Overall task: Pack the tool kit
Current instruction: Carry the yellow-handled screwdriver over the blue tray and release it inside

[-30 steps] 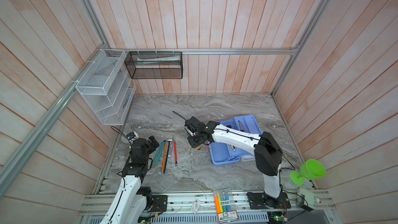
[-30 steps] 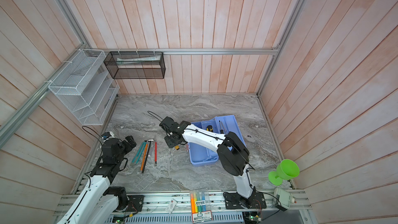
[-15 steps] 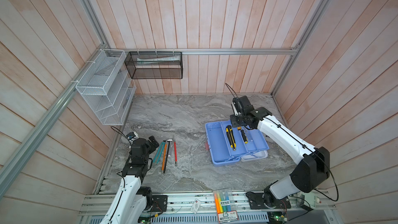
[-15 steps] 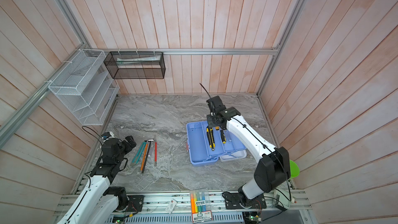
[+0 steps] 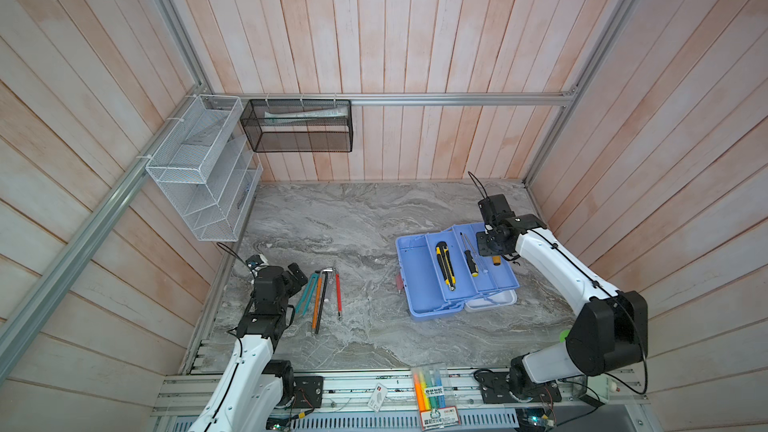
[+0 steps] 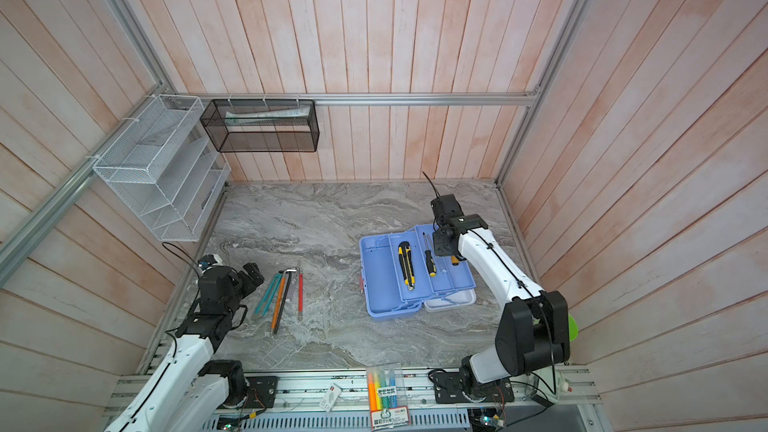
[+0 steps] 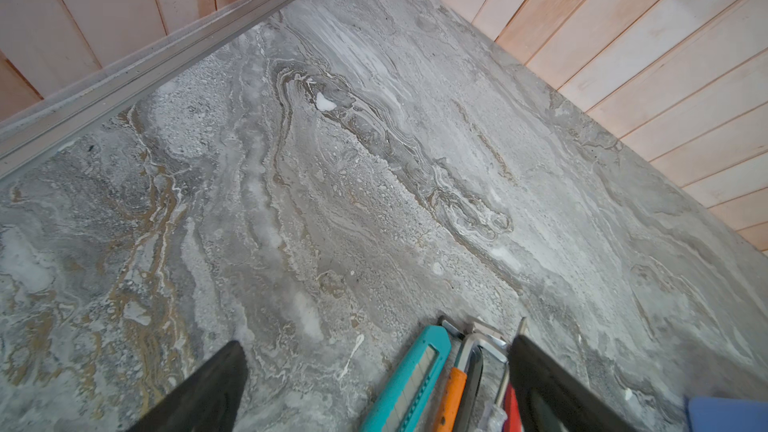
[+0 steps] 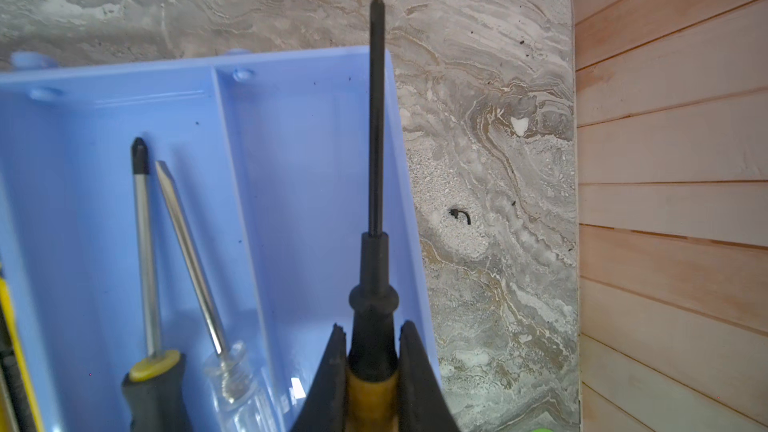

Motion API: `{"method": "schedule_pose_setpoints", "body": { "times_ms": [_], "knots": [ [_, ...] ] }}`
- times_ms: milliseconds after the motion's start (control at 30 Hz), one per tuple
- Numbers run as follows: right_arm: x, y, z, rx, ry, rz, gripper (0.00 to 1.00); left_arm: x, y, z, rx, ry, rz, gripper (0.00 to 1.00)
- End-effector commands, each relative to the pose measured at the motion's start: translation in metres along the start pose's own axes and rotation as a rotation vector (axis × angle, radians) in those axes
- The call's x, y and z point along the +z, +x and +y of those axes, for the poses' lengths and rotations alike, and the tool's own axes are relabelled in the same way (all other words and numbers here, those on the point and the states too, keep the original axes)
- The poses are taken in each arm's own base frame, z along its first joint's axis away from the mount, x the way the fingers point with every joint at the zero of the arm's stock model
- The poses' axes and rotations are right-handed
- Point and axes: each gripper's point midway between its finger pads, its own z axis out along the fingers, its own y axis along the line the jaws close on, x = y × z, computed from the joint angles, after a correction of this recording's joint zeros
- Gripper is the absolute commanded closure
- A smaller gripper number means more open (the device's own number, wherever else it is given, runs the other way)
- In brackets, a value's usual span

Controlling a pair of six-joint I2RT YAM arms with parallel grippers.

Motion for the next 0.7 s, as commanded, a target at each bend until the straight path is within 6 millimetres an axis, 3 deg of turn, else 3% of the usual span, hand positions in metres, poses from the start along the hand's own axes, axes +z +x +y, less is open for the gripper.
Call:
{"method": "schedule_pose_setpoints", "body": {
  "times_ms": [0,200,267,367,567,667],
  "knots": [
    [0.007,0.005,0.004,0.013,-0.023,0.011,1.0,0.001,0.0,0.002,-0.003,-0.007,-0.003,0.0],
    [0.009,0.011,0.01,0.02,-0.056,0.02,1.0,0.001,-0.001,0.002,-0.003,-0.007,-0.003,0.0],
    [0.007,0.01,0.009,0.026,-0.056,0.012,0.85,0.001,0.0,0.002,-0.003,-0.007,-0.002,0.0],
    [-0.001,0.004,0.007,0.031,-0.059,-0.006,0.71,0.001,0.0,0.002,-0.003,-0.007,-0.002,0.0],
    [-0.028,-0.017,0.013,0.03,-0.077,-0.055,0.63,0.001,0.0,0.002,-0.002,-0.005,-0.001,0.0],
    [-0.048,-0.034,0.036,0.022,-0.108,-0.122,0.62,0.001,0.0,0.002,-0.003,-0.006,0.0,0.0]
  ]
}}
